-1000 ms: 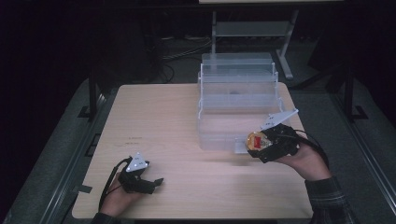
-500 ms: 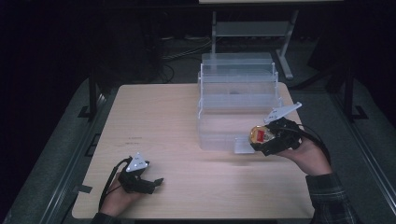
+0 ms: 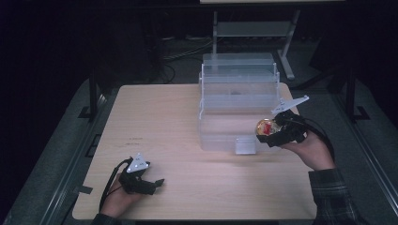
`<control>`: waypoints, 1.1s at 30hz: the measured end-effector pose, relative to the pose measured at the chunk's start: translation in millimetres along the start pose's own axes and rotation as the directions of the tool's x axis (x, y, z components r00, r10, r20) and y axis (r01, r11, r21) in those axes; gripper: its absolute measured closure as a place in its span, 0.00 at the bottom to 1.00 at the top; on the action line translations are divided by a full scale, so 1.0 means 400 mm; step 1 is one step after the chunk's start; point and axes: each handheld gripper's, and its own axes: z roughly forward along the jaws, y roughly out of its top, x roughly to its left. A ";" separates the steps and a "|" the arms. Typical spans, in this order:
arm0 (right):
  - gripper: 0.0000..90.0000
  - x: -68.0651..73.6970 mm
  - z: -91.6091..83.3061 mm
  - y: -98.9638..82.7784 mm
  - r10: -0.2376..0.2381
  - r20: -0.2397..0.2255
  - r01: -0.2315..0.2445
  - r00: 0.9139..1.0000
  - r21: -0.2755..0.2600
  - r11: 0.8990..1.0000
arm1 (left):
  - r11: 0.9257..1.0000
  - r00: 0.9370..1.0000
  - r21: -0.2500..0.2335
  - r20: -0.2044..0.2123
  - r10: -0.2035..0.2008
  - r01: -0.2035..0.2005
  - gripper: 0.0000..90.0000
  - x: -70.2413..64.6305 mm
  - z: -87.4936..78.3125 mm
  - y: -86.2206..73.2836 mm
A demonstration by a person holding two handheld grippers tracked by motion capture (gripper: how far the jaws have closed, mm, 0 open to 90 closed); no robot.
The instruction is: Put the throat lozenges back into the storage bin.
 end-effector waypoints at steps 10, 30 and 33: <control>0.22 -0.053 0.018 0.004 0.043 0.042 -0.045 0.998 0.025 0.999 | 1.000 1.000 0.001 0.000 0.000 0.000 0.12 0.000 0.000 0.000; 0.22 -0.138 0.060 0.018 0.111 0.118 -0.120 0.987 0.077 0.990 | 1.000 1.000 0.003 0.001 0.001 -0.001 0.12 0.000 0.000 0.000; 0.22 -0.147 0.070 0.015 0.115 0.118 -0.126 0.986 0.090 0.988 | 1.000 1.000 0.003 0.001 0.001 -0.001 0.12 0.000 0.000 0.000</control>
